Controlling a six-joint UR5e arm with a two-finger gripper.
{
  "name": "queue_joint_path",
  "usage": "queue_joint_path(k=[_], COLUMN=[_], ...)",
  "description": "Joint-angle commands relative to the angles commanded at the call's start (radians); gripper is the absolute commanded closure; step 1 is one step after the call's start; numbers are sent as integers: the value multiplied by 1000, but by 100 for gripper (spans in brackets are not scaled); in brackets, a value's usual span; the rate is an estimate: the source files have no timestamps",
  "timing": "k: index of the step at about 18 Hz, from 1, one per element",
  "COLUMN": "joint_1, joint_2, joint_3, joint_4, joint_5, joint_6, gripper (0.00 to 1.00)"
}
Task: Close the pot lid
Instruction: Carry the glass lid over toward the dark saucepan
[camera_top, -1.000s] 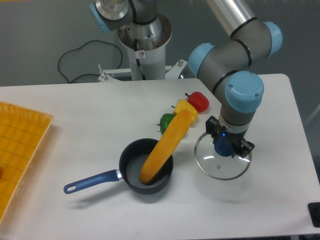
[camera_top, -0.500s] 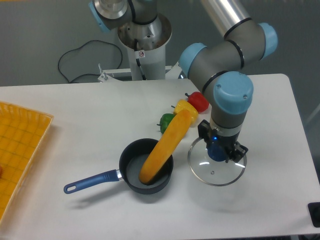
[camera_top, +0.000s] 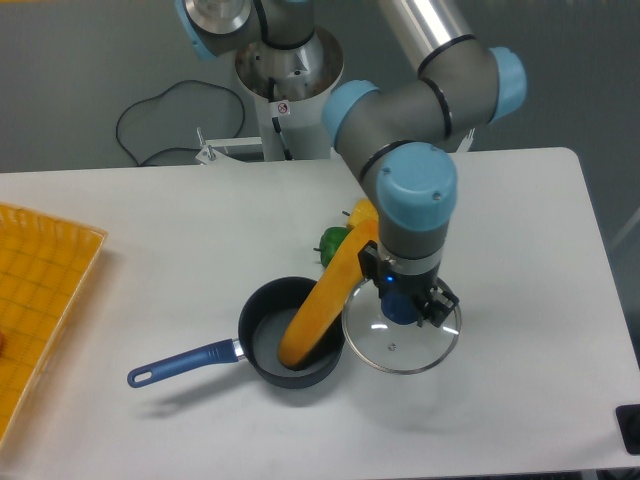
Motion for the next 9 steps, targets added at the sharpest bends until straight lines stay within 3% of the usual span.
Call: queue_joint_path(k=[9], joint_1=[-48], joint_2=[12], joint_3=[-2], joint_4=[-9], joint_5=[0], joint_6=[-49], gripper=[48])
